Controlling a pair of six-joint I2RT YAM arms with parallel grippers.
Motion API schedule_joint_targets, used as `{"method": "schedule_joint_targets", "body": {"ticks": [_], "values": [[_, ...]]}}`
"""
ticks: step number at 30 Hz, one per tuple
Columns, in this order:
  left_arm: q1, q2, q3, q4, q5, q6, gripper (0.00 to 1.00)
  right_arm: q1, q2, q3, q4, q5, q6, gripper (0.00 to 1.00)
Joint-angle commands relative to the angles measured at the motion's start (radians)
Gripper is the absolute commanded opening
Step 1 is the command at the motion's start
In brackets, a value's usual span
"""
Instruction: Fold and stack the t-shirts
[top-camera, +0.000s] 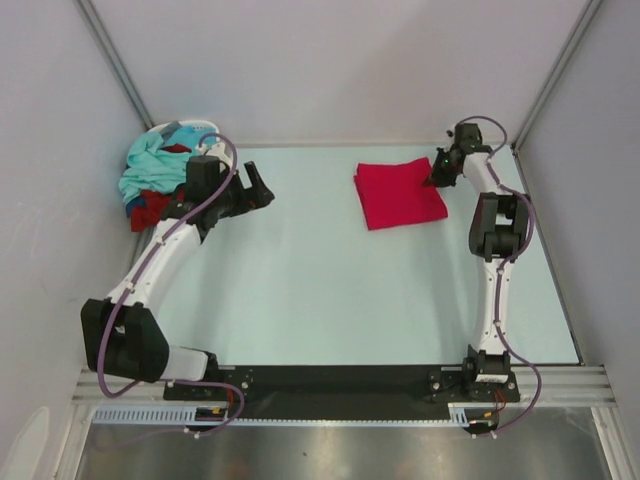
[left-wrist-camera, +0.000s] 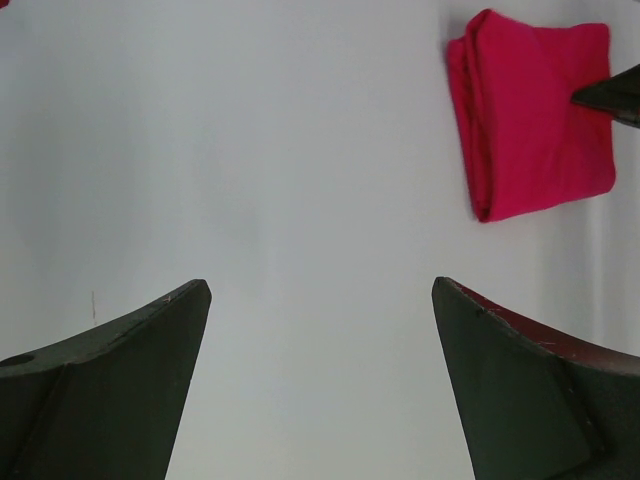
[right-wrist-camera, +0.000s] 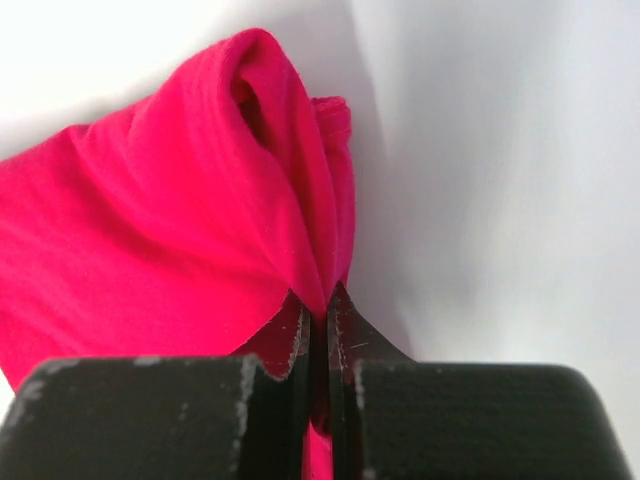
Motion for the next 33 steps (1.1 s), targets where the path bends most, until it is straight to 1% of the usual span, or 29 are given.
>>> {"method": "schedule_joint_targets", "body": {"ticks": [1,2,8,10,14,19,21,25,28,29,30,31,33], "values": [[0.009,0.0,0.038,-0.029,-0.081,0.042,0.99,-0.097,0.093,0.173,-0.006,-0.007,-0.053,0.0],[0.009,-0.001,0.04,-0.03,-0.089,0.045,0.99,-0.109,0.102,0.209,-0.005,0.0,-0.065,0.0],[0.011,0.031,0.097,-0.076,-0.147,0.072,1.0,-0.175,0.134,0.236,0.026,0.026,-0.074,0.0],[0.009,0.048,0.135,-0.107,-0.147,0.069,0.99,-0.207,0.152,0.254,0.029,0.0,-0.07,0.0],[0.011,0.068,0.158,-0.13,-0.148,0.065,1.0,-0.249,0.185,0.312,0.026,-0.046,-0.076,0.0],[0.011,0.094,0.195,-0.154,-0.156,0.082,0.99,-0.272,0.189,0.326,0.034,-0.048,-0.163,0.0],[0.011,0.104,0.204,-0.157,-0.156,0.083,1.0,-0.276,0.194,0.34,0.032,-0.036,-0.189,0.0],[0.011,0.13,0.224,-0.162,-0.155,0.08,1.0,-0.284,0.195,0.371,0.041,0.042,-0.208,0.0],[0.012,0.144,0.233,-0.162,-0.145,0.075,0.99,-0.298,0.18,0.36,0.104,0.058,-0.164,0.09],[0.011,0.147,0.232,-0.162,-0.147,0.072,1.0,-0.305,0.168,0.345,0.133,0.047,-0.147,0.1],[0.012,0.149,0.232,-0.161,-0.147,0.069,1.0,-0.31,0.165,0.333,0.212,0.008,-0.131,0.12],[0.011,0.149,0.233,-0.162,-0.145,0.068,1.0,-0.313,0.168,0.331,0.24,-0.009,-0.113,0.16],[0.011,0.146,0.232,-0.154,-0.139,0.063,1.0,-0.316,0.186,0.365,0.291,-0.067,-0.073,0.16]]}}
